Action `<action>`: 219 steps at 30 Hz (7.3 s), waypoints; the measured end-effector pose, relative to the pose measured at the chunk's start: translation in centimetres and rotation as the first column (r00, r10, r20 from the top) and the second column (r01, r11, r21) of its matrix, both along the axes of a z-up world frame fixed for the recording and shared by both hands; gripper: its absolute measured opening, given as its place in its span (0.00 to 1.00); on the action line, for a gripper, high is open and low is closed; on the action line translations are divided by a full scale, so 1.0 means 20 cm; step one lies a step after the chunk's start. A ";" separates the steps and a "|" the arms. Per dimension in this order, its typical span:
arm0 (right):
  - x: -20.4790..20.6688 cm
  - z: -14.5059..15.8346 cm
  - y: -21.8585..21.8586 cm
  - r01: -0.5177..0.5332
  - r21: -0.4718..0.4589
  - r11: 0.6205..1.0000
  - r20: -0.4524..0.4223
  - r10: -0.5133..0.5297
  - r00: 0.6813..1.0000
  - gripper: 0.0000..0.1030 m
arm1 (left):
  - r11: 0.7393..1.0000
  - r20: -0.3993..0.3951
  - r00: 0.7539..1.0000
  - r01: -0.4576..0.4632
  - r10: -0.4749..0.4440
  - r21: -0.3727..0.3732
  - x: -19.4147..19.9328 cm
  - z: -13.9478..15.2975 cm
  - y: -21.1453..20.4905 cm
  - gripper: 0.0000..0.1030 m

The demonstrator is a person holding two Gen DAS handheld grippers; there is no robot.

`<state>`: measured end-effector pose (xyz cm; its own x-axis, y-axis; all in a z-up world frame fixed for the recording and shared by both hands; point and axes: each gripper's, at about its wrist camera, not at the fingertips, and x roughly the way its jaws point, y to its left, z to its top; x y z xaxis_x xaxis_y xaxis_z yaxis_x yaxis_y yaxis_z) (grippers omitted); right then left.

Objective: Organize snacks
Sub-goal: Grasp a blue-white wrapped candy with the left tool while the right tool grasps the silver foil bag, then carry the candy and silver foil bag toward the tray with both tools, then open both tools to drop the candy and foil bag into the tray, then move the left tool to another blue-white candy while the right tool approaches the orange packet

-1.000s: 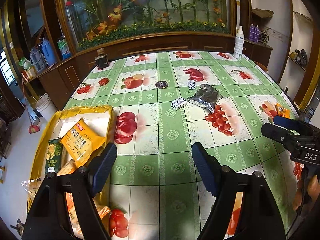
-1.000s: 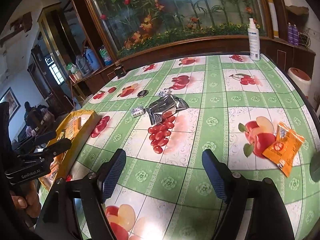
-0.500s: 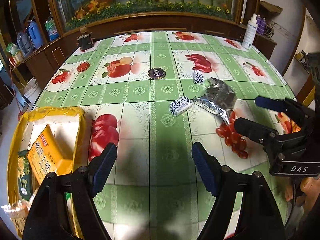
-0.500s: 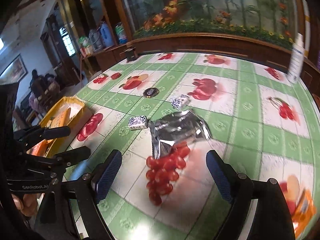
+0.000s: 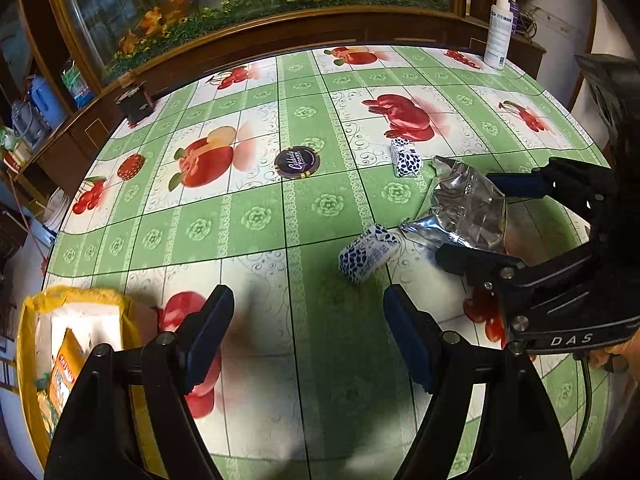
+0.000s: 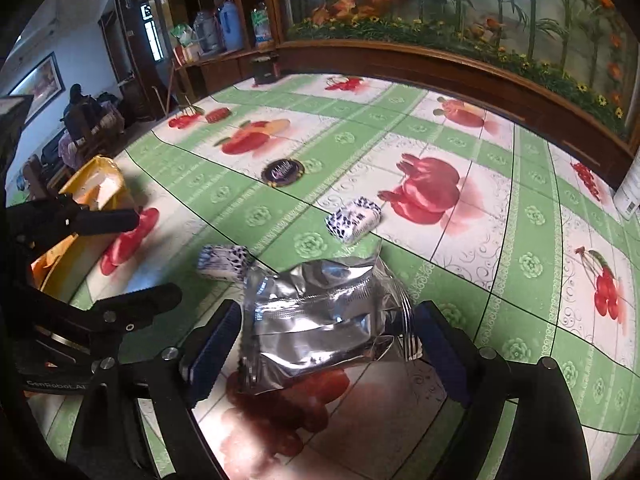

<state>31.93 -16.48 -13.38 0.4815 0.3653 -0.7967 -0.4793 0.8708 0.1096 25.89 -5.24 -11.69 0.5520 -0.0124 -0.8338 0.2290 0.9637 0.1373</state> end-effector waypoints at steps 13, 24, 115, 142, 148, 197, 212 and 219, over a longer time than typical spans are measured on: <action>-0.15 0.07 -0.23 0.143 0.183 0.973 -0.026 -0.141 0.990 0.71 | 0.997 0.021 0.997 0.071 -0.071 -0.018 0.10 -0.06 -0.11 0.53; -0.34 0.17 -0.26 0.166 0.258 0.952 -0.005 -0.171 0.985 0.71 | 0.983 -0.025 0.995 0.090 -0.095 -0.162 0.00 -0.03 -0.07 0.16; -0.71 0.34 1.14 -0.181 0.295 0.938 0.034 0.179 0.983 0.71 | 0.907 0.156 0.894 -0.409 0.421 -0.104 -0.90 0.14 1.20 0.16; -0.72 0.43 0.90 -0.117 0.318 0.941 0.080 0.096 0.992 0.80 | 0.894 0.237 0.862 -0.437 0.448 -0.100 -0.97 0.28 1.09 0.77; -0.78 0.45 0.70 -0.059 0.326 0.944 0.092 0.031 0.995 0.80 | 0.905 0.276 0.863 -0.413 0.424 -0.100 -1.00 0.36 0.99 0.77; -0.75 0.16 -0.92 0.540 0.006 0.842 0.049 -0.539 0.841 0.87 | 0.992 0.165 0.981 -0.084 0.099 -0.098 -0.21 0.28 -0.17 0.77; -0.62 0.08 -0.82 0.533 -0.111 0.839 0.033 -0.533 0.846 0.86 | 0.998 0.021 0.999 -0.048 0.049 -0.047 0.36 -0.06 -0.41 0.75; -0.61 0.04 -0.70 0.434 -0.046 0.900 -0.019 -0.435 0.900 0.67 | 0.993 0.009 1.000 0.025 -0.024 -0.117 0.36 -0.05 -0.41 0.18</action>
<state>19.67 -30.53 -12.59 0.5622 0.0924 -0.8219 -0.0493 0.9957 0.0782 33.02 -13.36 -12.74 0.5564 -0.1231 -0.8217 0.2522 0.9673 0.0258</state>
